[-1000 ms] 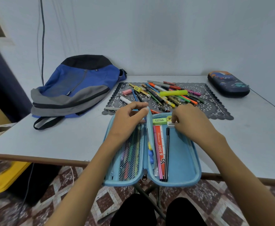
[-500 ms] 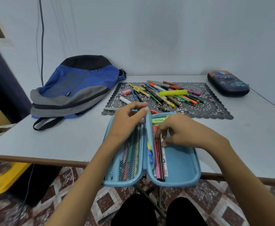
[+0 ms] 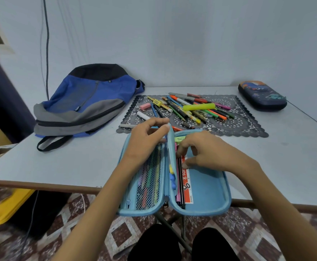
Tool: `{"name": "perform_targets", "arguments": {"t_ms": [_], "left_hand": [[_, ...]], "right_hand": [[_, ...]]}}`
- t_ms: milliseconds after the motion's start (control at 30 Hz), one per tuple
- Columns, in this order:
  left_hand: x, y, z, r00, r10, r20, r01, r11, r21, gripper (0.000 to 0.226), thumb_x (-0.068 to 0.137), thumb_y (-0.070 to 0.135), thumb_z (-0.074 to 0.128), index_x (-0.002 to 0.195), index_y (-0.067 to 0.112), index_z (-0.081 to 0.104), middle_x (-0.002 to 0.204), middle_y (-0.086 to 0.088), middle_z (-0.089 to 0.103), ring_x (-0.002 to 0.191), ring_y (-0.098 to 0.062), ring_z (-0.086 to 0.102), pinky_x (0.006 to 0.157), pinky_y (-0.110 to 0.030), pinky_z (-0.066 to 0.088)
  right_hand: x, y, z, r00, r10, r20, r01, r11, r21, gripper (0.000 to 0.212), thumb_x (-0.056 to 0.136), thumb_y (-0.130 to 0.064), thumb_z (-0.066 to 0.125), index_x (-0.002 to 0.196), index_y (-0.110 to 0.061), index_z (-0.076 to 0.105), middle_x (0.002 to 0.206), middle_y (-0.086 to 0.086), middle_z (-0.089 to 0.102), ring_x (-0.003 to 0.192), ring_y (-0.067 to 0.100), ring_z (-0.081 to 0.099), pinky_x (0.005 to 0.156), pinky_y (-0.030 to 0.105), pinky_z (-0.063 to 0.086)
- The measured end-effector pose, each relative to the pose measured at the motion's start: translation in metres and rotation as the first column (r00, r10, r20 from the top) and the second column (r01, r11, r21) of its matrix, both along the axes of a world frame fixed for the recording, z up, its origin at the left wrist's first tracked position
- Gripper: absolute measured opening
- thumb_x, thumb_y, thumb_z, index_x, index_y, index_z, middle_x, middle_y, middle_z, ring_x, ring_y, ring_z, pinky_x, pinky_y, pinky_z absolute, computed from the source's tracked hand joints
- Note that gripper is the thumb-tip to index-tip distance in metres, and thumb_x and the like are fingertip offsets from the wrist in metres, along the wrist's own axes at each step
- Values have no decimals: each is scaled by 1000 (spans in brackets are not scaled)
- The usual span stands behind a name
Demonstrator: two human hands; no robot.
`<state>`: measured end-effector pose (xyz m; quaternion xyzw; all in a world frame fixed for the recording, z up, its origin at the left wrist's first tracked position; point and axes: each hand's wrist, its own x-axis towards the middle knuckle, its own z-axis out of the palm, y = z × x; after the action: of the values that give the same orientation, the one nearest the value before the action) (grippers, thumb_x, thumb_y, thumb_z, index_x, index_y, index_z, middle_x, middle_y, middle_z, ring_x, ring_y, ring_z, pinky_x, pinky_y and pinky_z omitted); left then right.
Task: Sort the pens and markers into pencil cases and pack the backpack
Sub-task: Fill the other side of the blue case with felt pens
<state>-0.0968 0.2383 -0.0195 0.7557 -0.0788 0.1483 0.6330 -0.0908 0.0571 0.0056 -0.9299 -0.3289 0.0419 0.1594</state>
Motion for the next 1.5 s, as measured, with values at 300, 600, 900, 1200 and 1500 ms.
{"name": "perform_targets", "arguments": {"t_ms": [300,600,900,1200,1500], "left_hand": [[-1,0,1,1000,-9,-18,9,1000,-10,21,93,14,62,113,9,70,106,-6,72,91,-13,68,68,-16,52],[-1,0,1,1000,-13,-19,12,1000,-19,21,94,16,62,112,11,70,106,-4,72,93,-14,69,69,-17,53],[-1,1,1,1000,-14,-14,14,1000,-5,20,94,16,62,112,11,70,106,-3,72,93,-15,69,70,-17,53],[0,1,0,1000,-6,-21,6,1000,-5,20,94,16,62,111,12,70,104,-3,73,91,-16,70,73,-21,55],[1,1,0,1000,-6,-7,6,1000,8,19,94,15,62,111,11,70,105,-3,72,87,-9,68,69,-18,53]], "right_hand": [[96,-52,-7,799,-596,82,534,765,361,32,84,1,59,109,-15,71,109,10,70,95,23,63,78,33,50],[126,-71,-35,674,-709,209,689,705,168,25,87,-1,55,103,-9,72,99,15,69,94,32,61,76,36,49],[108,-70,-22,564,-818,112,646,522,556,15,80,-17,63,86,-6,71,85,9,69,81,25,62,72,36,49],[77,-43,23,698,-710,91,-47,81,996,9,90,-19,60,98,-20,64,81,-6,63,70,12,61,59,34,54],[44,-22,19,932,-151,-329,358,512,781,7,82,-3,73,87,0,69,64,12,69,52,21,65,55,28,58]]}}
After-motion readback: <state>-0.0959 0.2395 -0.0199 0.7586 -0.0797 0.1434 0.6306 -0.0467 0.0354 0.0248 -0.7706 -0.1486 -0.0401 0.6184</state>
